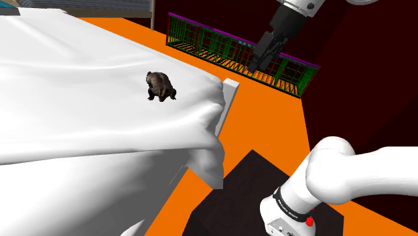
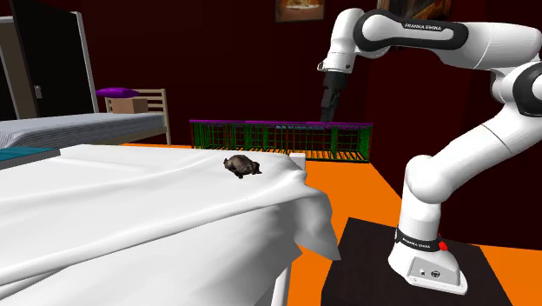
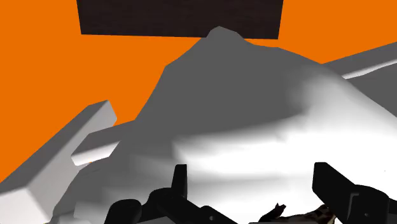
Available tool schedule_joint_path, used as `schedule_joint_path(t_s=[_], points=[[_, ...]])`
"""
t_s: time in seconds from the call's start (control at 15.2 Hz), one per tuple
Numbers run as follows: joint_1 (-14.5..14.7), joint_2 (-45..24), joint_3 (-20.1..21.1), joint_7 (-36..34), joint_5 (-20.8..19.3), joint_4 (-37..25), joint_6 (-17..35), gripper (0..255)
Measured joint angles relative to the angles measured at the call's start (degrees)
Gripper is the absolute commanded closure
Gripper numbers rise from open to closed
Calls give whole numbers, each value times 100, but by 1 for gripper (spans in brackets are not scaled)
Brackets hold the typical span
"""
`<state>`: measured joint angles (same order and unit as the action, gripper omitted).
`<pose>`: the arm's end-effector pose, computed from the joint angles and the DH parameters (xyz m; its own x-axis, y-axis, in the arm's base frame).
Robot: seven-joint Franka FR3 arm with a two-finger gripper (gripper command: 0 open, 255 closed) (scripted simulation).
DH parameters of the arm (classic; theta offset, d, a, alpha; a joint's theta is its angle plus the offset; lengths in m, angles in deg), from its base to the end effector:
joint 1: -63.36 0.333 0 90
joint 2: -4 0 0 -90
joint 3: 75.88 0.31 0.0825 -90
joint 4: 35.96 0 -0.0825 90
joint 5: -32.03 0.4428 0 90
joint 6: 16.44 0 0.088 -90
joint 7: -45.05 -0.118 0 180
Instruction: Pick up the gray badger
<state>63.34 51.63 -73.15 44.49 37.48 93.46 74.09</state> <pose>0.3572 0.0335 0.6442 0.9882 0.0261 0.1507 0.0356 -0.9975 -0.0604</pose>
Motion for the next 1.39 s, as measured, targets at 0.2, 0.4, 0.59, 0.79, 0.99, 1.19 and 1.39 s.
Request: schedule_joint_path(t_s=[0.2, 0.4, 0.59, 0.79, 0.99, 1.19, 1.39], points=[[19, -236, 139, -63, -18, -97, 120, 0], [60, -718, 490, -253, -68, -271, 379, 0], [75, -1319, 850, -463, -184, -544, 635, 0], [76, -1908, 1209, -702, -367, -842, 838, 0], [61, -2579, 1559, -967, -637, -1191, 1033, 0], [61, -3269, 1899, -1274, -991, -1634, 1111, 0], [108, -3956, 2201, -1606, -1417, -2098, 1098, 0]])
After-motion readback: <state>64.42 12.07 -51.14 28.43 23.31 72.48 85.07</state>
